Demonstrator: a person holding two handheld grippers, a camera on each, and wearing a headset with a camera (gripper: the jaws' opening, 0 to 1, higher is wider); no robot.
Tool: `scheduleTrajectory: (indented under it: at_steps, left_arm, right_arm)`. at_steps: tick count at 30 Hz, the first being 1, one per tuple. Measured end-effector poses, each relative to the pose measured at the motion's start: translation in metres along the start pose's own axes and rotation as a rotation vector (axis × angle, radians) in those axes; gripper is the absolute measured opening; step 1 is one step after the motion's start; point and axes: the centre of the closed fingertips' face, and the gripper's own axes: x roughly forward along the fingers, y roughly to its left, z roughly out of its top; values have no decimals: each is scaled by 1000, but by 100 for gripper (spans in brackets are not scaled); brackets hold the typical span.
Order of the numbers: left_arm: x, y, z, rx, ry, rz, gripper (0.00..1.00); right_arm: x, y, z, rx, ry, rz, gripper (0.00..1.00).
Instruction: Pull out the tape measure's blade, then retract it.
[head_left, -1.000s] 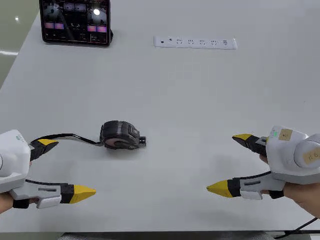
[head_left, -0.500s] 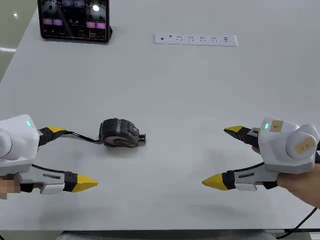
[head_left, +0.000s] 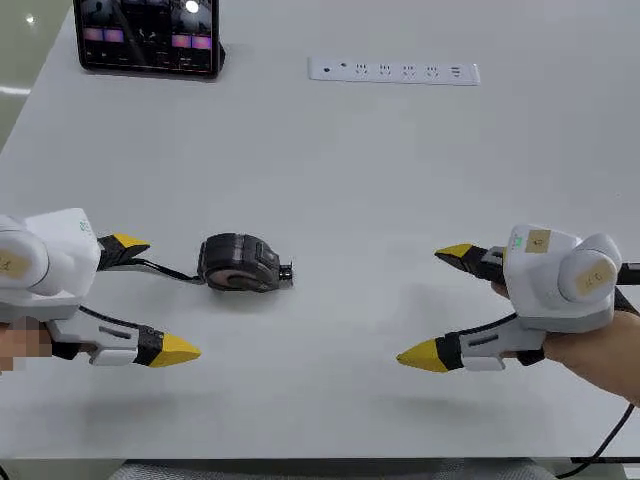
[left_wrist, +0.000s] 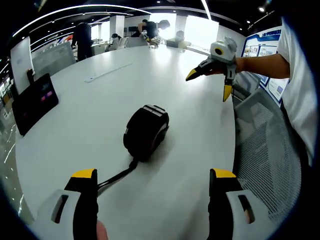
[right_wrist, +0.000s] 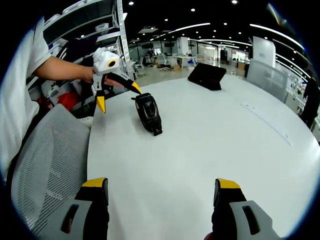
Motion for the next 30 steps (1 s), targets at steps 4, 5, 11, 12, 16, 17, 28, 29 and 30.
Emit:
scheduleTrajectory:
  at_steps: [4, 5, 11, 12, 16, 17, 28, 29, 30]
  left_arm:
    - [3, 3, 0, 17, 13, -8, 89]
    - [4, 3, 0, 21, 15, -9, 89]
    - [8, 6, 4, 53, 34, -26, 87]
    - [9, 7, 4, 58, 37, -27, 86]
    - [14, 9, 7, 76, 48, -38, 85]
    - [14, 9, 7, 79, 51, -41, 84]
    - [31, 16, 9, 136, 91, -69, 76]
    - [33, 17, 10, 140, 95, -71, 76]
    - [34, 17, 10, 142, 98, -73, 76]
  right_arm:
    - [5, 1, 3, -9, 0, 9, 86]
    - [6, -1, 3, -12, 1, 12, 86]
    - [12, -1, 7, -32, 10, 29, 86]
    - [13, -1, 7, -34, 11, 31, 85]
    - [17, -4, 8, -45, 16, 42, 85]
    - [18, -4, 9, -47, 16, 44, 85]
    - [30, -5, 15, -56, 18, 68, 83]
    - [32, -6, 16, -59, 18, 70, 83]
    - [33, -6, 16, -61, 18, 71, 83]
